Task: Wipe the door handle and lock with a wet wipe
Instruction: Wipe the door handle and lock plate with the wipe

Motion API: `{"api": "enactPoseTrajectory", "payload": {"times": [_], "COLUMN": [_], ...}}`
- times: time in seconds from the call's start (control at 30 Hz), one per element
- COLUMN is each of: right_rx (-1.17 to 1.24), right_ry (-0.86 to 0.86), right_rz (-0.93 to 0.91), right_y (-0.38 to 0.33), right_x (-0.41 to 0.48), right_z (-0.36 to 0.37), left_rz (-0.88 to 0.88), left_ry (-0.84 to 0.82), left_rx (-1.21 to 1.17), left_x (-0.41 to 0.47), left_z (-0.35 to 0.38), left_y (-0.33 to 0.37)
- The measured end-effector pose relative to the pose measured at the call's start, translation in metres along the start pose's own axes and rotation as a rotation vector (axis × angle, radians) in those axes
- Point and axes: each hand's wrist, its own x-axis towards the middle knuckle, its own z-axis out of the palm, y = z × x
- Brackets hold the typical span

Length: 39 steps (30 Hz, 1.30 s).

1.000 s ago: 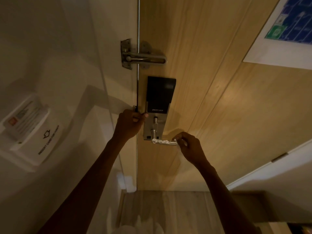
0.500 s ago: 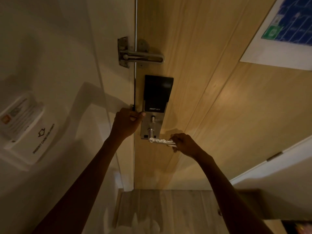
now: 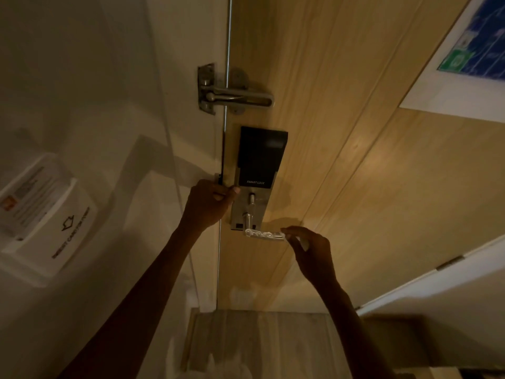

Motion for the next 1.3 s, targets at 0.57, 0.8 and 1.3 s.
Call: {"api": "enactPoseTrajectory", "payload": {"times": [0.57, 0.8, 1.3], "right_rx": [0.296, 0.840, 0.256], "right_ry": [-0.257, -0.174, -0.410], "right_rz": [0.394, 0.915, 0.233], "right_y": [0.008, -0.010, 0.008], "right_x": [0.018, 0.015, 0.012], "right_z": [0.007, 0.015, -0.005], "left_rz": [-0.001, -0.024, -0.038], "left_ry": [-0.020, -0.043, -0.081], "left_rx": [-0.024, -0.056, -0.063], "left_x": [-0.001, 0.000, -0.002], "left_z": [-0.003, -0.003, -0.006], "left_y": [0.004, 0.003, 0.005]}}
